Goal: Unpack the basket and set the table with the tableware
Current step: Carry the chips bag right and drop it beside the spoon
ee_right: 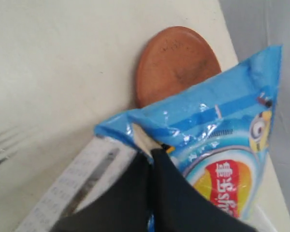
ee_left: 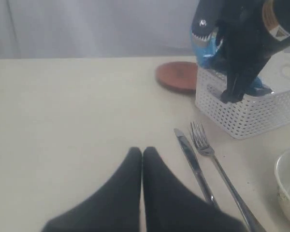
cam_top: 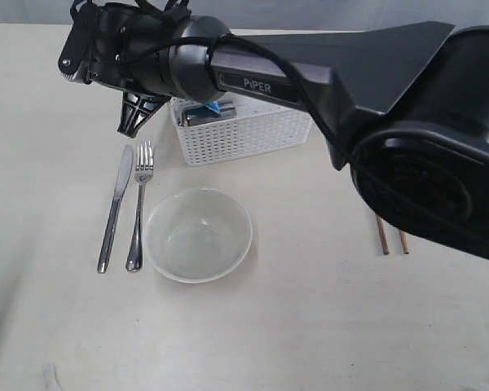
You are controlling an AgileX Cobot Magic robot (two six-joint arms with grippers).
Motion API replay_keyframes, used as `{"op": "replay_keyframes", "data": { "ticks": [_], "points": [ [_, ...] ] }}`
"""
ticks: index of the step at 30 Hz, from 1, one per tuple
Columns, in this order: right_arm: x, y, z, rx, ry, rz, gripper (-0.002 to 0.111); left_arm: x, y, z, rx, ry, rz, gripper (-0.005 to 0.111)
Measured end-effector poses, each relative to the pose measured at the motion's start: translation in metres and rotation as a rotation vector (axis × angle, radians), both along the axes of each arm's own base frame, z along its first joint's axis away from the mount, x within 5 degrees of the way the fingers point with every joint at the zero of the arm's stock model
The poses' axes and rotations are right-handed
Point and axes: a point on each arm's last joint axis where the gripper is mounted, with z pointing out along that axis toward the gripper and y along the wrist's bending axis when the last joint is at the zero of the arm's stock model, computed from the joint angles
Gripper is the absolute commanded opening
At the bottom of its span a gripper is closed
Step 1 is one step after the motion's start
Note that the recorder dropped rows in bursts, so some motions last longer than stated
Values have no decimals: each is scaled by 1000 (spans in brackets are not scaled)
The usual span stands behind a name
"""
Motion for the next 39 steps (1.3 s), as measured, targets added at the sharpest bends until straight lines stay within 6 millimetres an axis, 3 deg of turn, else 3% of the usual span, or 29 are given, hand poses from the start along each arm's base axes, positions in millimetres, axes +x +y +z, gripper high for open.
{"op": "replay_keyframes", "data": {
  "ticks": [3,11,15,20,29,33,36,39],
  "points": [
    [1,-6,16,0,-45,-37,0,0,0,0,0,0,0,0],
    [-4,-28,86,27,-178,-103,0,0,0,0,0,0,0,0],
    [4,-55,108,2,-194,-220,0,0,0,0,0,0,0,0],
    [27,-110,125,17,-136,-424,0,0,0,0,0,0,0,0],
    [62,-213,141,189,93,-685,0,0,0,0,0,0,0,0],
    [74,-248,141,230,127,-769,0,0,0,0,0,0,0,0],
    [83,-278,133,239,157,-846,0,0,0,0,0,0,0,0],
    [89,-304,110,231,230,-924,0,0,0,0,0,0,0,0]
  ]
}}
